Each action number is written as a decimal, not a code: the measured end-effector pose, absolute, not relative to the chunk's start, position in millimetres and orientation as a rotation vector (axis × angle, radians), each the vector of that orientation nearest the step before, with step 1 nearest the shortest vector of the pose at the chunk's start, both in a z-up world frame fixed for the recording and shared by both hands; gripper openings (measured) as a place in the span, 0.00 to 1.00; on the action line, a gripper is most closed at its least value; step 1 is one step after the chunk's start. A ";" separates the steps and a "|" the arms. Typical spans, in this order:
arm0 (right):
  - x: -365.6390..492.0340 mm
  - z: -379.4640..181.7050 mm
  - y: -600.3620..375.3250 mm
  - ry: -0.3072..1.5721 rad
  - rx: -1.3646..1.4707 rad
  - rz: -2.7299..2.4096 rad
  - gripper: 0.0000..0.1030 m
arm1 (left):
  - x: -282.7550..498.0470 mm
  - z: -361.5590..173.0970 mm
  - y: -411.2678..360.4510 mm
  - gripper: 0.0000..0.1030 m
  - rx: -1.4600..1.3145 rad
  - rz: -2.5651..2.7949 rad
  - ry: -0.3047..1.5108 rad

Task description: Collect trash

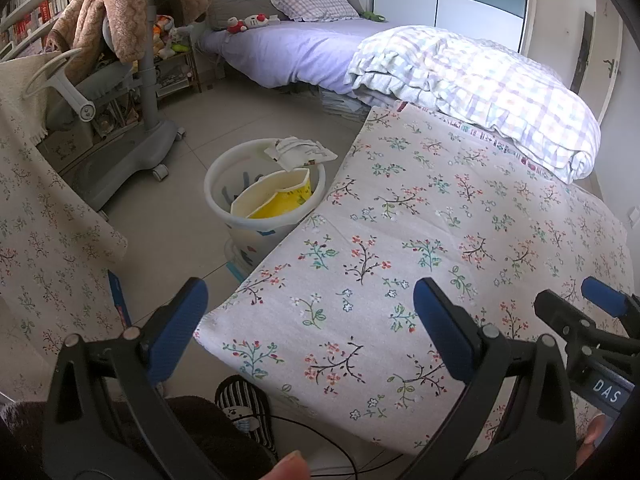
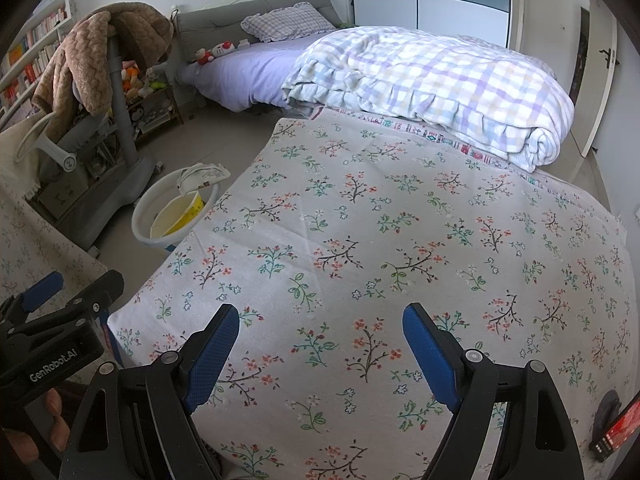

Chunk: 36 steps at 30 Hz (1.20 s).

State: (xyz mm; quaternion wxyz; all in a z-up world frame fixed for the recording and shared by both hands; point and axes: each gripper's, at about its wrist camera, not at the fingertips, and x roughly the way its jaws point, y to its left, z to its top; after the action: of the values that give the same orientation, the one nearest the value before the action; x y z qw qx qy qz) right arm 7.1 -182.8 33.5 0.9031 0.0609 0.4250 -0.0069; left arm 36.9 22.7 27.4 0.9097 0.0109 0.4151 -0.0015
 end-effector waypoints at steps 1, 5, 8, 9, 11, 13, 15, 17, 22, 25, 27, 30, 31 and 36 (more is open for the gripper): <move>7.1 33.4 -182.7 0.878 0.126 -0.014 0.83 | 37.6 27.8 22.9 0.99 0.023 -0.005 0.856; 7.2 33.5 -182.7 0.878 0.126 -0.015 0.83 | 37.5 27.9 23.2 0.99 0.023 -0.007 0.857; 7.2 33.3 -182.6 0.879 0.126 -0.015 0.83 | 37.5 27.7 23.7 0.99 0.024 -0.007 0.856; 7.2 33.5 -182.7 0.879 0.125 -0.014 0.83 | 37.4 27.7 23.6 0.99 0.023 -0.007 0.856; 7.2 33.3 -182.5 0.879 0.124 -0.013 0.83 | 37.3 27.7 23.4 0.99 0.023 -0.006 0.857; 7.1 33.3 -182.3 0.879 0.124 -0.015 0.83 | 37.2 27.7 23.6 0.99 0.023 -0.005 0.856; 7.0 33.2 -182.1 0.879 0.126 -0.015 0.83 | 37.2 27.7 23.5 0.99 0.023 -0.006 0.856; 6.9 33.4 -182.0 0.878 0.126 -0.015 0.83 | 37.2 27.5 24.2 0.99 0.023 -0.007 0.856; 7.1 33.5 -182.5 0.878 0.126 -0.014 0.83 | 37.1 27.3 24.3 0.99 0.022 -0.006 0.855; 7.2 33.4 -182.0 0.875 0.124 -0.013 0.83 | 37.1 27.6 24.7 0.99 0.022 -0.005 0.857; 8.0 32.9 -181.1 0.875 0.122 -0.012 0.83 | 37.2 28.9 24.3 0.99 0.020 -0.004 0.856; 7.9 33.1 -181.1 0.875 0.123 -0.012 0.83 | 37.9 30.6 23.5 0.99 0.019 -0.001 0.853; 8.0 33.0 -181.0 0.875 0.124 -0.012 0.83 | 38.0 30.8 23.4 0.99 0.019 0.000 0.853; 7.9 32.9 -181.0 0.871 0.124 -0.013 0.83 | 37.9 30.8 23.4 0.99 0.020 -0.001 0.852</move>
State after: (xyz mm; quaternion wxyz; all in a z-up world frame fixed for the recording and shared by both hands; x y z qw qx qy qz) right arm 7.9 -181.0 32.9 0.9048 0.0599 0.4216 -0.0064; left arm 37.9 23.4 30.8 0.9105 0.0097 0.4134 -0.0003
